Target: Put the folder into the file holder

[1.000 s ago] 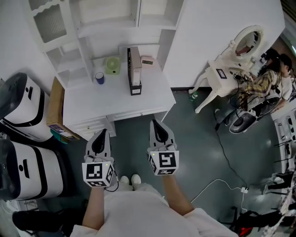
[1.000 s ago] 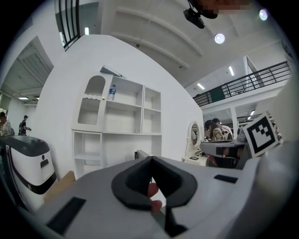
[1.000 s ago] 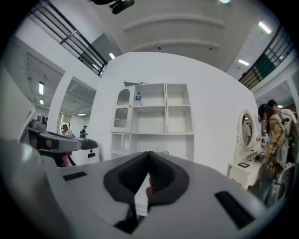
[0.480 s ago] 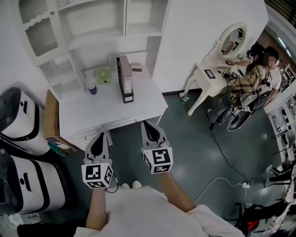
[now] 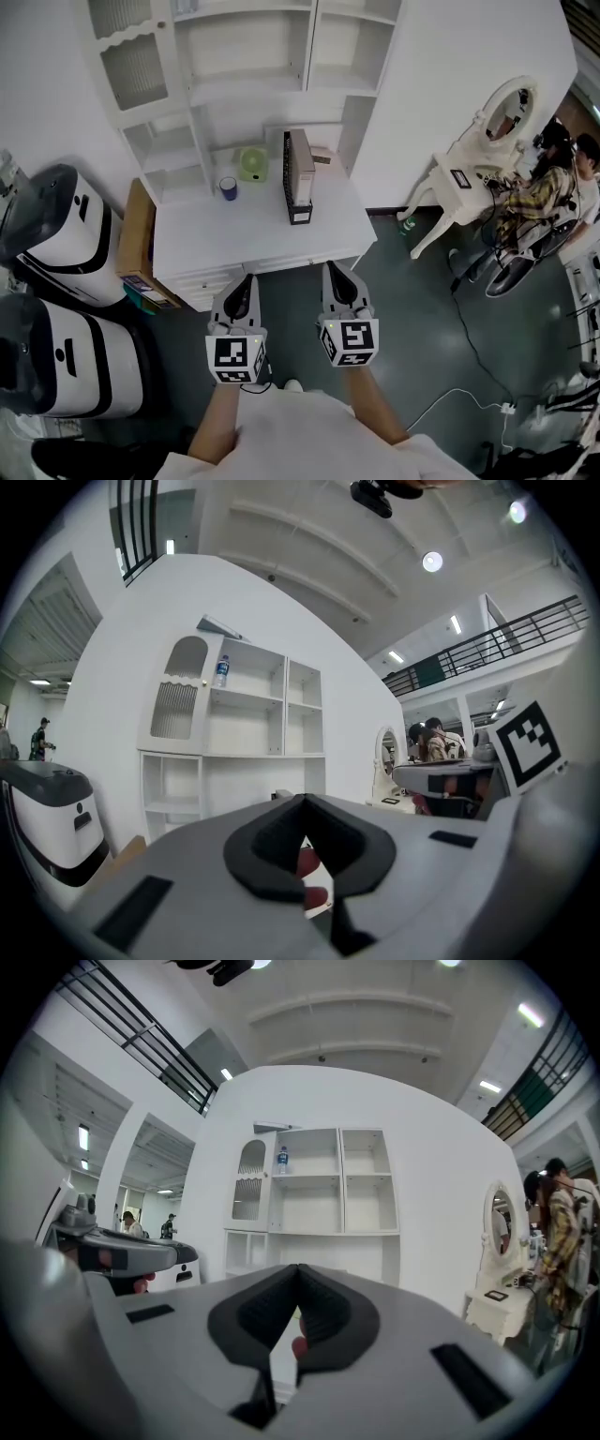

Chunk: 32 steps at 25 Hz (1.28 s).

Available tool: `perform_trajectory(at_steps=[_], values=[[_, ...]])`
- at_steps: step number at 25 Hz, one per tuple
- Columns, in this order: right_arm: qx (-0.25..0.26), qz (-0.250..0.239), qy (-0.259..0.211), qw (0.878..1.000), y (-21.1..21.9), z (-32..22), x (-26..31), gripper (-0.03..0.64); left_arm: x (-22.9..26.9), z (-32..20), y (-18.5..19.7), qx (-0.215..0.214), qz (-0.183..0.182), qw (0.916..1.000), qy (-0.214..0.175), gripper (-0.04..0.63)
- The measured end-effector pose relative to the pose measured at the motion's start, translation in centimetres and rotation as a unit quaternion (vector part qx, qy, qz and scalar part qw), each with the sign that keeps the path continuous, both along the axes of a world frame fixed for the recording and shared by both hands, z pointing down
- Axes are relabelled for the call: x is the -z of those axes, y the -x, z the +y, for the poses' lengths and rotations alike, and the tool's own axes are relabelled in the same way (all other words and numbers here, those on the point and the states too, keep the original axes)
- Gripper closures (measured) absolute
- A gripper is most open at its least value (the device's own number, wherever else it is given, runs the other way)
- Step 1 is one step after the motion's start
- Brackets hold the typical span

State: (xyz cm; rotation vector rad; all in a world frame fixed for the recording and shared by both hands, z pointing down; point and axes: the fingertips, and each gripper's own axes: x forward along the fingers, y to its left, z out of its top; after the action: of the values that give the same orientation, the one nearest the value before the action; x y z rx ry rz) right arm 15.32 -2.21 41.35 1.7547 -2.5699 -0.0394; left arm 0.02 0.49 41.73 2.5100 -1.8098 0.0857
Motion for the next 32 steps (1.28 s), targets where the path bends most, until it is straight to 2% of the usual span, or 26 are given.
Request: perform_trajectory(at_steps=[13,22,32], values=[[0.007,0.005,0.000,1.000,1.5,-1.7,-0.5,0.620,0.3,-1.5,1.4,0.004,0.004,1.0000,-0.003,0.604],[0.001,0.011,-0.010,1.000,-0.3,-2.0,0.3,0.620,0.5,-2.2,-0.1,0.003,0.008,1.0000,-0.005,0.604],[0.013,0.016,-0.027,0.999,-0.3,-1.2,1.4,0.620,0.8,-1.5,-1.1,-0.002,0.006,1.0000,-0.006,0.604]])
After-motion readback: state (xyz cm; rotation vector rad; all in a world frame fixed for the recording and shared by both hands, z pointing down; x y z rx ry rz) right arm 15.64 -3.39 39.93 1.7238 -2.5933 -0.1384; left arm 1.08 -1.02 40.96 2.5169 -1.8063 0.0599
